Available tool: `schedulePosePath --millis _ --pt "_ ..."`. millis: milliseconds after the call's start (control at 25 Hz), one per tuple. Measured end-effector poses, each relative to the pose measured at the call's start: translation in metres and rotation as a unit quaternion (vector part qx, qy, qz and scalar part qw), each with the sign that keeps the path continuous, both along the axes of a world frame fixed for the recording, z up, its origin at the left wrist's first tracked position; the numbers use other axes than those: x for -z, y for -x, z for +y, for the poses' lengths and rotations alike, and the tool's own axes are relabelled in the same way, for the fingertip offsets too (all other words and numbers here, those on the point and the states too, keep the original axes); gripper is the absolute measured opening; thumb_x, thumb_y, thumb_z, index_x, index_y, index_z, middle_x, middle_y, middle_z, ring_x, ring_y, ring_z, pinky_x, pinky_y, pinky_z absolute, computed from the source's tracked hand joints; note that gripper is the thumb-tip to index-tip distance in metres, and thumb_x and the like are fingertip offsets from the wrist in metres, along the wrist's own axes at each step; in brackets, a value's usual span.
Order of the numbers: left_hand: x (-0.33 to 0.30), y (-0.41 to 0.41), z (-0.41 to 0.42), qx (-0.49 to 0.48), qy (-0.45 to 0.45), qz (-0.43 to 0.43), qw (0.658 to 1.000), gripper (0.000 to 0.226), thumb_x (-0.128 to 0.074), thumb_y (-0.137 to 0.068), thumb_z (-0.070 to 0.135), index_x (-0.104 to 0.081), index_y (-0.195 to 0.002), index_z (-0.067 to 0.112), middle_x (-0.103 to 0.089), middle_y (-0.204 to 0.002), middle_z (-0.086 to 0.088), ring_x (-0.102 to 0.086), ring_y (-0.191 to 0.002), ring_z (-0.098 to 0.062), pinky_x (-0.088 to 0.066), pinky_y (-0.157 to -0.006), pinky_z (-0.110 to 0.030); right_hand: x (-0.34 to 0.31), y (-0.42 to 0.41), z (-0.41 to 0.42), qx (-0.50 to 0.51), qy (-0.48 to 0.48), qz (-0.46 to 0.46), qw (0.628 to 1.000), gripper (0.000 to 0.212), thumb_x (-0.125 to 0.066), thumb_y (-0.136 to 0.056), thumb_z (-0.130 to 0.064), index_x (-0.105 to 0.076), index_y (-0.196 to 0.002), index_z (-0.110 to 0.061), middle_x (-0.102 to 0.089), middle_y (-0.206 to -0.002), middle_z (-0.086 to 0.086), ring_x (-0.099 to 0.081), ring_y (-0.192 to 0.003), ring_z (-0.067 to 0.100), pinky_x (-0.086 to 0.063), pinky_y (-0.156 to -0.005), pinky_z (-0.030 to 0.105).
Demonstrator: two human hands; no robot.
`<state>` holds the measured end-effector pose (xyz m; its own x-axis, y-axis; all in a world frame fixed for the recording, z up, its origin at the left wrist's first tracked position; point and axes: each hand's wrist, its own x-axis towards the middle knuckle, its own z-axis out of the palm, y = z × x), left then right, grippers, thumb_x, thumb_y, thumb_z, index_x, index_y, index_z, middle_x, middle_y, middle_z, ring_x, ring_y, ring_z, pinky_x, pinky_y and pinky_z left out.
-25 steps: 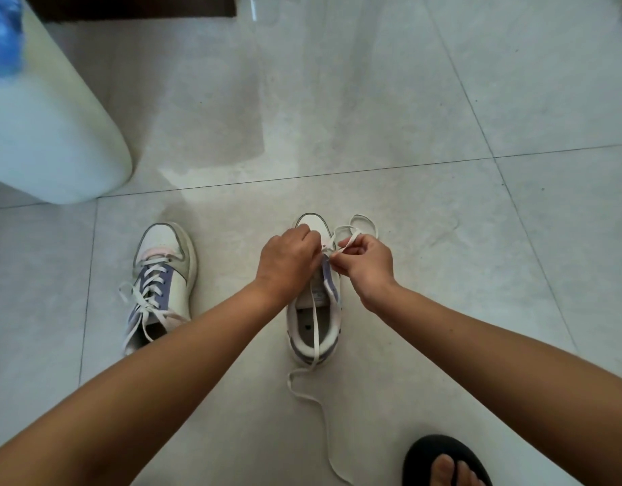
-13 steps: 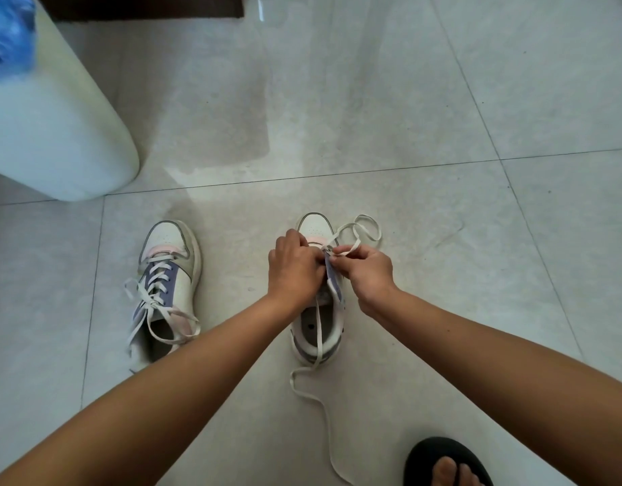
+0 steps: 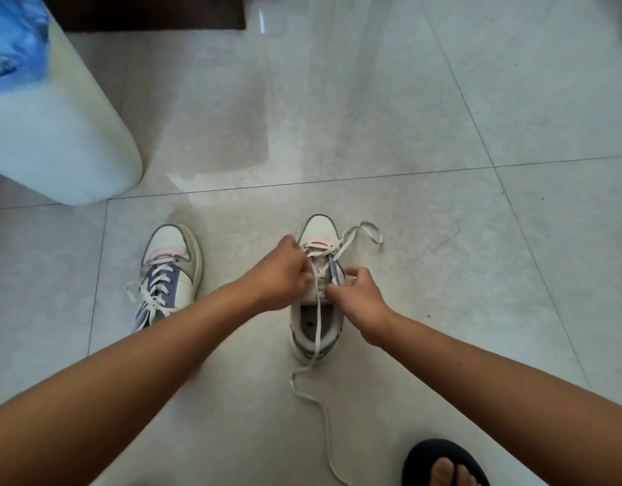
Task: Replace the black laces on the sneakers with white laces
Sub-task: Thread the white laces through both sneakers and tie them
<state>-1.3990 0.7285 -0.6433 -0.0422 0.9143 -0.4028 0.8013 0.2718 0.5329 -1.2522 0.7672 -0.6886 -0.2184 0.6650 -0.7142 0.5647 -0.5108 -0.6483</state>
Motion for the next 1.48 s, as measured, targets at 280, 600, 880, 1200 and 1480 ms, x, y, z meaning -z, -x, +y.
schedulePosePath --millis 280,600,880,1200,1480 --pt "-0.027 0.047 -0.119 0.309 0.483 0.090 0.814 0.028 -0.058 -0.085 0.008 -0.068 -0.110 0.013 -0.071 -0.100 0.000 -0.062 -0.074 -0.005 -0.046 -0.070 -0.015 0.003 -0.001 0.005 0.052 0.060 0.021 0.997 0.071 -0.066 -0.080 -0.012 -0.026 -0.139 -0.011 -0.050 -0.120 0.009 -0.056 -0.105 0.023 -0.045 -0.077 0.030" --pt "0.022 0.016 -0.138 0.259 0.207 0.225 0.916 0.033 -0.035 -0.101 0.024 -0.051 -0.124 0.005 -0.051 -0.129 -0.010 -0.051 -0.120 -0.028 -0.039 -0.083 -0.031 0.000 -0.001 0.031 0.125 0.104 0.096 0.982 0.013 -0.059 -0.090 -0.022 -0.049 -0.087 -0.017 -0.044 -0.065 -0.002 -0.039 -0.053 0.010 -0.032 -0.051 0.024" --pt "0.007 -0.031 -0.020 -0.011 -0.025 0.170 0.985 0.032 -0.041 -0.098 0.031 -0.050 -0.120 0.010 -0.042 -0.121 -0.007 -0.044 -0.110 -0.023 -0.036 -0.071 -0.031 -0.006 0.010 0.052 0.000 -0.148 0.053 0.988 0.003 -0.062 -0.089 -0.016 -0.060 -0.088 -0.015 -0.057 -0.079 -0.001 -0.053 -0.071 0.011 -0.045 -0.066 0.024" --pt "0.024 -0.034 -0.007 -0.107 0.017 0.116 0.987 0.024 -0.045 -0.095 0.027 -0.057 -0.107 0.011 -0.043 -0.114 -0.008 -0.054 -0.094 -0.028 -0.040 -0.068 -0.034 -0.014 -0.001 0.030 0.076 0.006 0.031 0.997 0.039 -0.060 -0.089 -0.021 -0.043 -0.124 -0.014 -0.056 -0.098 0.006 -0.056 -0.083 0.016 -0.049 -0.066 0.029" --pt "0.001 -0.011 -0.014 -0.186 0.029 -0.164 0.968 0.030 -0.054 -0.092 0.023 -0.047 -0.063 0.018 -0.045 -0.065 0.005 -0.040 -0.060 -0.012 -0.029 -0.053 -0.024 -0.010 0.000 -0.003 -0.037 -0.077 0.005 0.996 0.062 -0.061 -0.084 -0.009 -0.027 -0.137 -0.015 -0.044 -0.082 -0.004 -0.046 -0.068 0.005 -0.037 -0.056 0.014"
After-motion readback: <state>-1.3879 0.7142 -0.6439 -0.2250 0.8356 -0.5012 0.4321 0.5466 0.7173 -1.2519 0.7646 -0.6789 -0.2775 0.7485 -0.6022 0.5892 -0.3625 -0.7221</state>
